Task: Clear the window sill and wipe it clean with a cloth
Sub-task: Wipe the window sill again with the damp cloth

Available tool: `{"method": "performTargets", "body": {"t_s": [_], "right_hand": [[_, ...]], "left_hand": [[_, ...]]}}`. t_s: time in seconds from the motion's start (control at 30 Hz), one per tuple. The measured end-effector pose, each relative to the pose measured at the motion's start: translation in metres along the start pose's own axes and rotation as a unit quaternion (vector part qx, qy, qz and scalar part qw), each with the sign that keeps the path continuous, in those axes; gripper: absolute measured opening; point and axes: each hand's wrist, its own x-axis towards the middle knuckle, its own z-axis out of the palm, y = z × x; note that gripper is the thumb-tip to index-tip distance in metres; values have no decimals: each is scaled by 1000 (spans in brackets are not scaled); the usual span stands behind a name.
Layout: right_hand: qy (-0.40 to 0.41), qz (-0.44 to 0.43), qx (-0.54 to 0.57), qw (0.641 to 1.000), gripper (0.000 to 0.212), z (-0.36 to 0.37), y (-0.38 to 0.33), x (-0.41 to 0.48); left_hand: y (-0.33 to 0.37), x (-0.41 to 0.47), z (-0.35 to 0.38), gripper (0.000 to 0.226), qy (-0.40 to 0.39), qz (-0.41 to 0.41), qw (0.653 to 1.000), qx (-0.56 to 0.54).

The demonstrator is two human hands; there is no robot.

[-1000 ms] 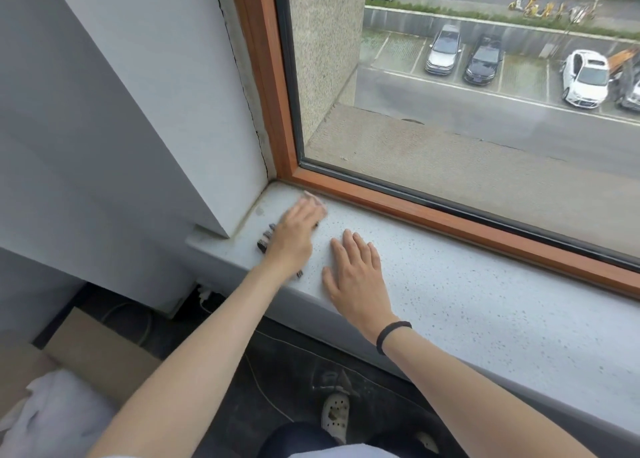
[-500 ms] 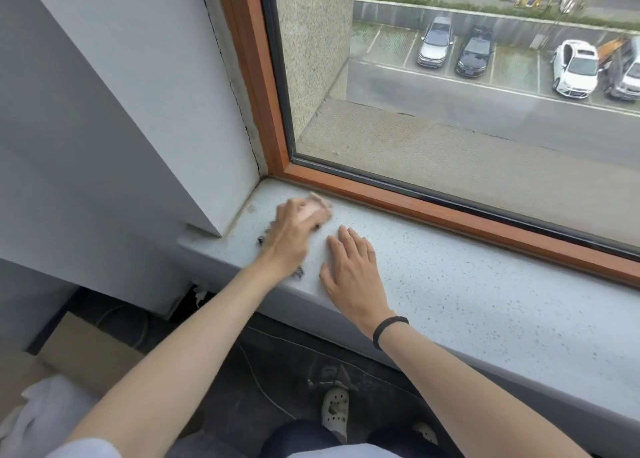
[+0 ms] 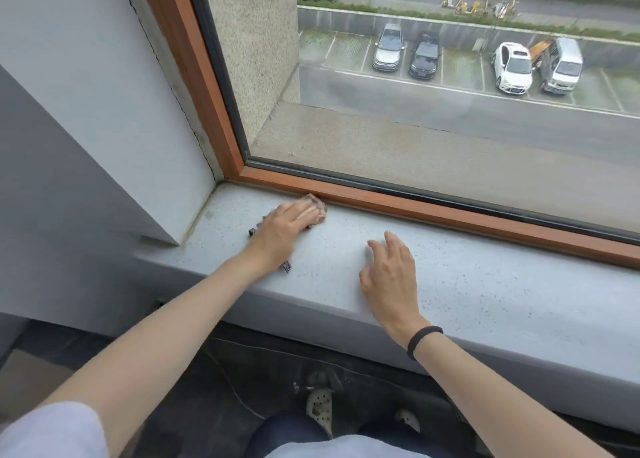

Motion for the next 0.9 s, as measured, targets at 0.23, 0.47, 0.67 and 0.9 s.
{"method": "performTargets", "body": {"t_s": [0.23,0.47,0.67,0.9], "right_hand": [[15,46,43,998,38,-7,28,-15],[45,50,93,993,27,-19,37,-13],[107,92,70,988,9,-22,51,-20],[117,130,93,980,12,-27,70,-18]], "left_hand": [[104,5,25,52,-34,66,993,-93],[30,28,6,49,-51,-18,995,-78],[119,22,42,47,-69,158,975,-143],[89,80,36,56,-107,93,976,-165]]}}
